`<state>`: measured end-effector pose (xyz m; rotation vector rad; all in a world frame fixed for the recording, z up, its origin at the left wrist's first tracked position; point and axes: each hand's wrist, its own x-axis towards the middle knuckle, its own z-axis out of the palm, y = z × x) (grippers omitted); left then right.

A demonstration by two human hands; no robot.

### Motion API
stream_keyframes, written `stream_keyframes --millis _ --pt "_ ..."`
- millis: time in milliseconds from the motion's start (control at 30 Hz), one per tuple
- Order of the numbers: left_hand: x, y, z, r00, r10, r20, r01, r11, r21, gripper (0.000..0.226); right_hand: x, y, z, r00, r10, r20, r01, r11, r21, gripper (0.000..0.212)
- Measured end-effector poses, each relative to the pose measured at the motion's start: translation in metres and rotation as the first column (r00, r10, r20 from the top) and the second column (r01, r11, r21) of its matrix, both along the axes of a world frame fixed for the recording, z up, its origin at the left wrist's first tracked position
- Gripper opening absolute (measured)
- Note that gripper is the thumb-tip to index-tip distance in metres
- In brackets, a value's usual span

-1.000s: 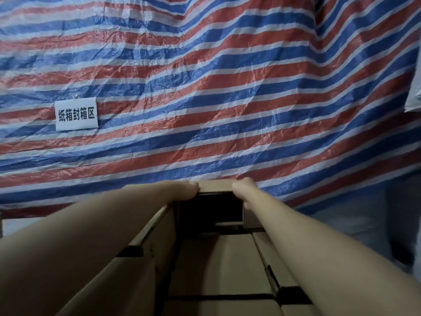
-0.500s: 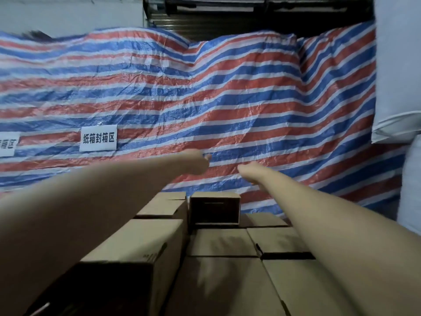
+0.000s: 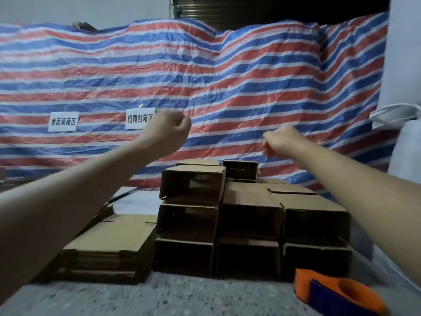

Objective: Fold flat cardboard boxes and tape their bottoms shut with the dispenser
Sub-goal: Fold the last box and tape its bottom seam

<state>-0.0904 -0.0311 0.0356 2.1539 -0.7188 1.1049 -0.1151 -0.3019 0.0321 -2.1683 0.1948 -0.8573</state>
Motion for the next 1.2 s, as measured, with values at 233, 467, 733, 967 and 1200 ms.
stream_keyframes --millis 233,467,733,967,1200 --pt "0.032 0.048 -0.078 0.977 0.196 -0.080 -0.196 0.981 0.010 0.020 -0.018 0.024 -0.036 0.996 0.090 -0.009 -0.090 0.996 -0.020 0.039" --pt "0.116 0.100 -0.169 0.843 0.437 -0.312 -0.348 0.887 0.303 0.037 0.002 0.043 -0.054 0.986 0.153 -0.061 -0.155 0.988 -0.017 0.040" --pt "0.129 0.122 -0.260 0.605 0.572 -0.554 -0.115 0.751 0.650 0.082 0.015 0.060 -0.094 0.956 0.206 -0.209 -0.233 0.965 -0.116 0.041" --pt "0.117 0.119 -0.257 0.607 0.611 -0.508 -0.090 0.689 0.719 0.108 0.015 0.076 -0.108 0.930 0.260 -0.259 -0.299 0.946 -0.123 0.039" --pt "0.106 0.116 -0.267 0.664 0.620 -0.418 -0.113 0.636 0.764 0.091 0.016 0.088 -0.113 0.911 0.304 -0.280 -0.345 0.932 -0.109 0.037"
